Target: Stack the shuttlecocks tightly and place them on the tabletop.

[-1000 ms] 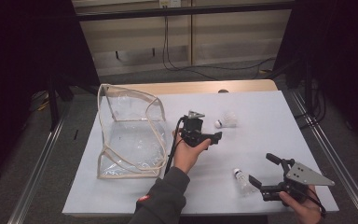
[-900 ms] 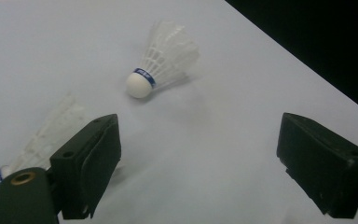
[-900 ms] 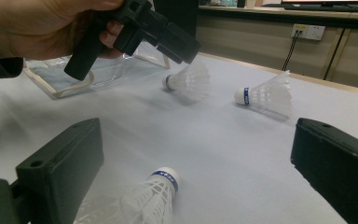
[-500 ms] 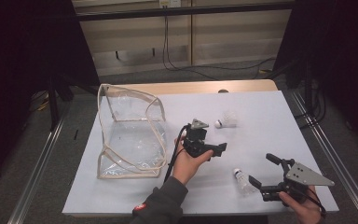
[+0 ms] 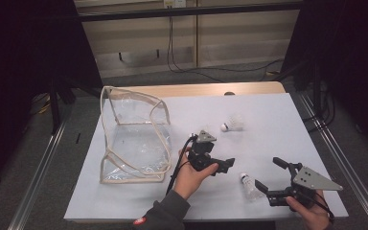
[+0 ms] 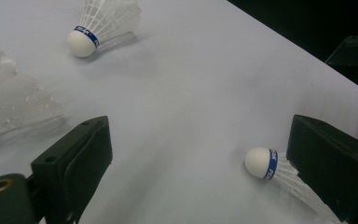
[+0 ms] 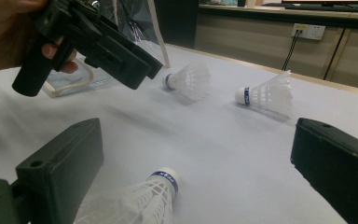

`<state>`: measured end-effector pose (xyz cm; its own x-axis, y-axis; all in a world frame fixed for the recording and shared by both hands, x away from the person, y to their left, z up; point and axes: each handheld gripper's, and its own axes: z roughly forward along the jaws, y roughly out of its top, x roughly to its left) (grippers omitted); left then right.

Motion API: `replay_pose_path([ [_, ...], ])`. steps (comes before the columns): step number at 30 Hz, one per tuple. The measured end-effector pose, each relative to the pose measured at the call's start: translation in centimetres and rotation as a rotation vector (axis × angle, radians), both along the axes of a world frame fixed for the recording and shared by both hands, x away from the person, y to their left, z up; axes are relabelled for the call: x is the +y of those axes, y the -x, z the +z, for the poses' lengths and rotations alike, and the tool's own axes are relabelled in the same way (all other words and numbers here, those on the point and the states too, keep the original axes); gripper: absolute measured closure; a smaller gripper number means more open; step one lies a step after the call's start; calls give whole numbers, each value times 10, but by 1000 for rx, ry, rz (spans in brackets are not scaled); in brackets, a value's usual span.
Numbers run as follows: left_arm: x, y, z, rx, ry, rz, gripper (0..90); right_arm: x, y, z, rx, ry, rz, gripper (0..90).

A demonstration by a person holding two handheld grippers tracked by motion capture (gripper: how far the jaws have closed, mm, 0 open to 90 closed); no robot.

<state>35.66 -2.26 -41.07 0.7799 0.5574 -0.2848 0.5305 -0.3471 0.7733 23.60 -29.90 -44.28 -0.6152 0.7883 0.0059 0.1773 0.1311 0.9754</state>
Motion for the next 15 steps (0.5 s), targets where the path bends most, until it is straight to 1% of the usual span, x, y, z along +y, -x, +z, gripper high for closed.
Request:
replay_pose_path([
  [1,1,1,0,5,-1,1,63,0,0,0,0,0,0,17],
  [5,7,7,-2,-8,2,-18,53,1,0,0,1,-1,0,17],
  [6,9,8,-2,-6,0,-24,46,2,0,0,2,-1,0,17],
  [8,11,11,-3,-5,12,-26,42,2,0,0,1,1,-1,17],
  [10,13,13,-4,-8,8,-38,39,2,0,0,1,0,-3,17],
  [12,15,16,-4,-13,-4,-46,39,2,0,0,1,2,-5,17],
  [14,17,20,-6,-11,2,-48,39,2,0,0,-1,-1,-7,17],
  [15,18,22,-6,-13,-2,-54,39,2,0,0,-1,-1,-7,17],
])
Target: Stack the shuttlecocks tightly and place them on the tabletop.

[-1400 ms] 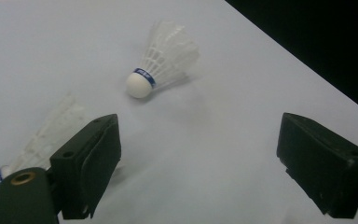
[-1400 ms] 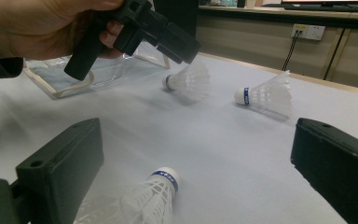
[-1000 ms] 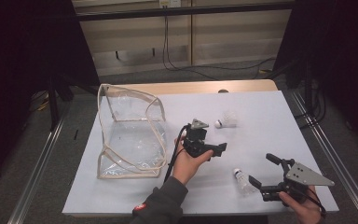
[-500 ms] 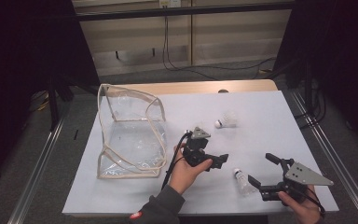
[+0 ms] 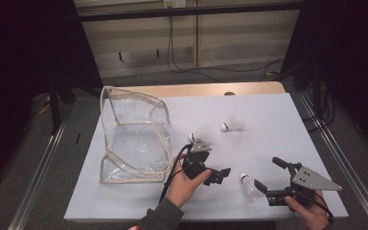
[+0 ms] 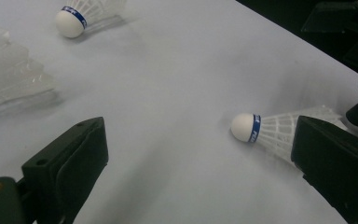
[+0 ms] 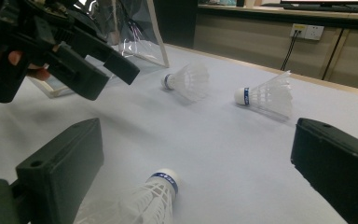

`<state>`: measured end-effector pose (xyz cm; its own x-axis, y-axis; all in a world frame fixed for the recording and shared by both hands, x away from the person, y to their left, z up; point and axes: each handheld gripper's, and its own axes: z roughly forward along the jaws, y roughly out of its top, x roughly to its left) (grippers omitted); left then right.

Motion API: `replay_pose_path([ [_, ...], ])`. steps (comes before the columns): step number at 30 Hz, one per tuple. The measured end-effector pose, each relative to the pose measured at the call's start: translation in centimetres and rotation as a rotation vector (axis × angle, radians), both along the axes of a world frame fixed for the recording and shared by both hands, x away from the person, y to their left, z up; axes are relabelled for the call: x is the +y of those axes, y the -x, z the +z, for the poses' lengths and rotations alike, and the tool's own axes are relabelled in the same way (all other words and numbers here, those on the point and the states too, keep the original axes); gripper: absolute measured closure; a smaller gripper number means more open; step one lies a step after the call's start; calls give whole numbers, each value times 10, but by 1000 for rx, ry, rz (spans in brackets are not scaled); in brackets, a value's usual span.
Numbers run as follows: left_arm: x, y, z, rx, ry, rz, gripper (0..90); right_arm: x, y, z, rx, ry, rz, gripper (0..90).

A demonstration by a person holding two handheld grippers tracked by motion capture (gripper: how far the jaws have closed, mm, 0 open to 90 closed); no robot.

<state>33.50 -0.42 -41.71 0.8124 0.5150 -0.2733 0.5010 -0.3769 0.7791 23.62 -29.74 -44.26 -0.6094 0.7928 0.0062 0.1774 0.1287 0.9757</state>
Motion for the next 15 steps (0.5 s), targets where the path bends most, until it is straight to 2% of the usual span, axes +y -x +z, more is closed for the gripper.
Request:
replay_pose_path([
  [3,5,7,-3,1,15,-14,39,0,2,1,-6,7,-11,17],
  [6,9,10,-4,-3,0,-28,40,0,3,2,-10,4,-13,16],
  [15,13,22,-9,-12,2,-79,40,-2,4,3,-10,6,-39,16],
])
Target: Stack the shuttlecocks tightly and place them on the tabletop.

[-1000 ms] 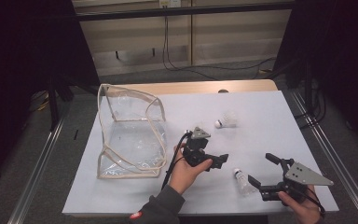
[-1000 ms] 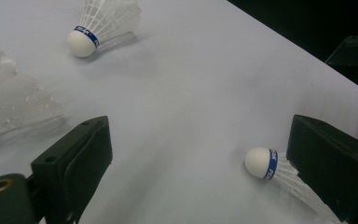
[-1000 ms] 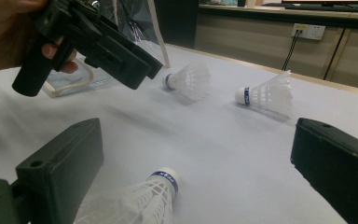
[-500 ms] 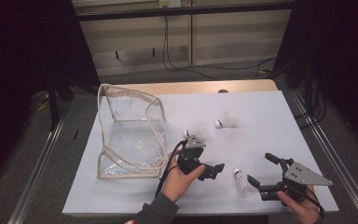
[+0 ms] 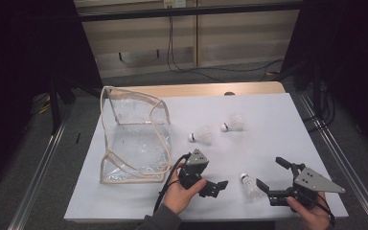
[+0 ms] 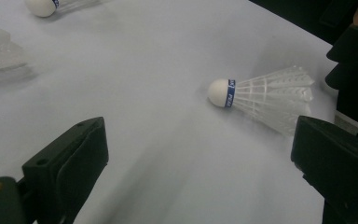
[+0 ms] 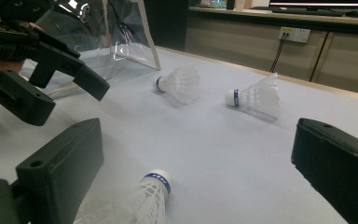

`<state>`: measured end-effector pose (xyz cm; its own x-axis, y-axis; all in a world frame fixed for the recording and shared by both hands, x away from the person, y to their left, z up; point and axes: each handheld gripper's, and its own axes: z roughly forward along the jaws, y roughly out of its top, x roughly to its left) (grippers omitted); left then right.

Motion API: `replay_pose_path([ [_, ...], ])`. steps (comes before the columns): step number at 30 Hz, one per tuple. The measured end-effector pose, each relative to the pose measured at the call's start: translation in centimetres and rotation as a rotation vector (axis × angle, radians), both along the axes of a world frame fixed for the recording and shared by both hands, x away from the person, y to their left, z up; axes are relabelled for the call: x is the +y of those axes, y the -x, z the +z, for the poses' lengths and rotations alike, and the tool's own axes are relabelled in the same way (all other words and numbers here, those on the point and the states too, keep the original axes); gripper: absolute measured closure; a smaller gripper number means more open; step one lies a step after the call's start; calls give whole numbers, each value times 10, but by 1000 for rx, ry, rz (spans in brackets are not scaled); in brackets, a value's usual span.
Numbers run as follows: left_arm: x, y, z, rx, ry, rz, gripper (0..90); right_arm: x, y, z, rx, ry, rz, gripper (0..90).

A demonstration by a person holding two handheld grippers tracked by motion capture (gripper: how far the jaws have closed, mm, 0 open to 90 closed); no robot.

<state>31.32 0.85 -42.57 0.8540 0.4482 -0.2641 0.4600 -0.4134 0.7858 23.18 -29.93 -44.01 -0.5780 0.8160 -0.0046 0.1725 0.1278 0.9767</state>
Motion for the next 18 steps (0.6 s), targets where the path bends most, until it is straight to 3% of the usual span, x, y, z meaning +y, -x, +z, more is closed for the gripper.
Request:
replay_pose_path([
  [7,6,8,-1,-7,-10,-37,39,2,1,1,-10,10,15,16],
  [12,13,11,1,-30,0,-68,37,3,1,2,-11,10,18,16],
  [15,18,11,1,-23,7,-67,36,4,-1,2,-11,13,25,17],
  [18,22,11,0,-27,-18,-74,36,5,-1,2,-10,12,25,17],
])
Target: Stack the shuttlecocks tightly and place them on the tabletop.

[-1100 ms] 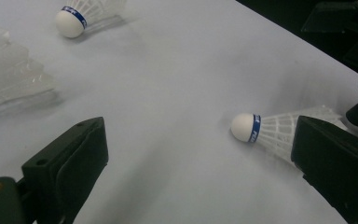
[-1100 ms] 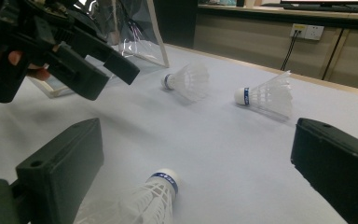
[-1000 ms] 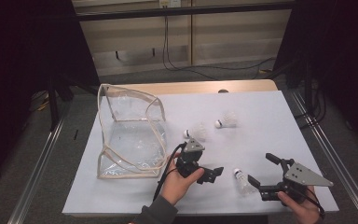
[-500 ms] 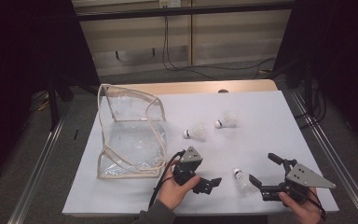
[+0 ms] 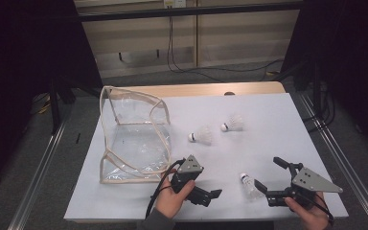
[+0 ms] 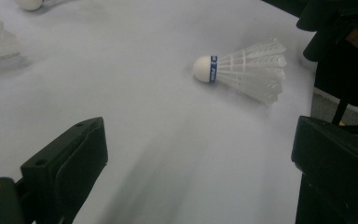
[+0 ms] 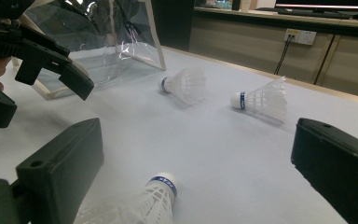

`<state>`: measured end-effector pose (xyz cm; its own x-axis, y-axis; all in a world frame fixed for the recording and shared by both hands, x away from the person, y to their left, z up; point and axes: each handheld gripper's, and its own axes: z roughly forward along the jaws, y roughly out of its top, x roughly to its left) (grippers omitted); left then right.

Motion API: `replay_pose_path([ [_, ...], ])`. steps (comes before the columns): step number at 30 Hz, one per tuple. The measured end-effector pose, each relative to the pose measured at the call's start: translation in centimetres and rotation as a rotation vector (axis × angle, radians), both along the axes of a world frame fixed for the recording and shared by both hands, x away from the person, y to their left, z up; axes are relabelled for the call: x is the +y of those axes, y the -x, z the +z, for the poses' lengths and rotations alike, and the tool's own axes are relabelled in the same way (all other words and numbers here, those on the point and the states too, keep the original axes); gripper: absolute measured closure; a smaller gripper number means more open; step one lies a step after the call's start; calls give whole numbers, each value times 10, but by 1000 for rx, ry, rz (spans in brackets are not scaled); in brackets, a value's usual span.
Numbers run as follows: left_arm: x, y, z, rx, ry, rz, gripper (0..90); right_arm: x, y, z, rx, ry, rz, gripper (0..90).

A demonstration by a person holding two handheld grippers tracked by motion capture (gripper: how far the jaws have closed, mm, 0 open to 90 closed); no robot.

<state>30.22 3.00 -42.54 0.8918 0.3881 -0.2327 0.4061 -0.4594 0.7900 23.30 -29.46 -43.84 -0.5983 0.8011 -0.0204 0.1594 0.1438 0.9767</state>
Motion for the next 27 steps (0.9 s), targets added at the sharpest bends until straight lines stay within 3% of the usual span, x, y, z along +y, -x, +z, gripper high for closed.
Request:
replay_pose_path([
  [5,6,0,1,5,-18,-6,36,1,0,0,1,0,7,17],
  [12,17,5,3,15,-11,-31,36,2,-1,0,6,1,16,16],
  [27,36,7,9,-11,-2,-39,37,5,-4,0,12,4,32,17],
])
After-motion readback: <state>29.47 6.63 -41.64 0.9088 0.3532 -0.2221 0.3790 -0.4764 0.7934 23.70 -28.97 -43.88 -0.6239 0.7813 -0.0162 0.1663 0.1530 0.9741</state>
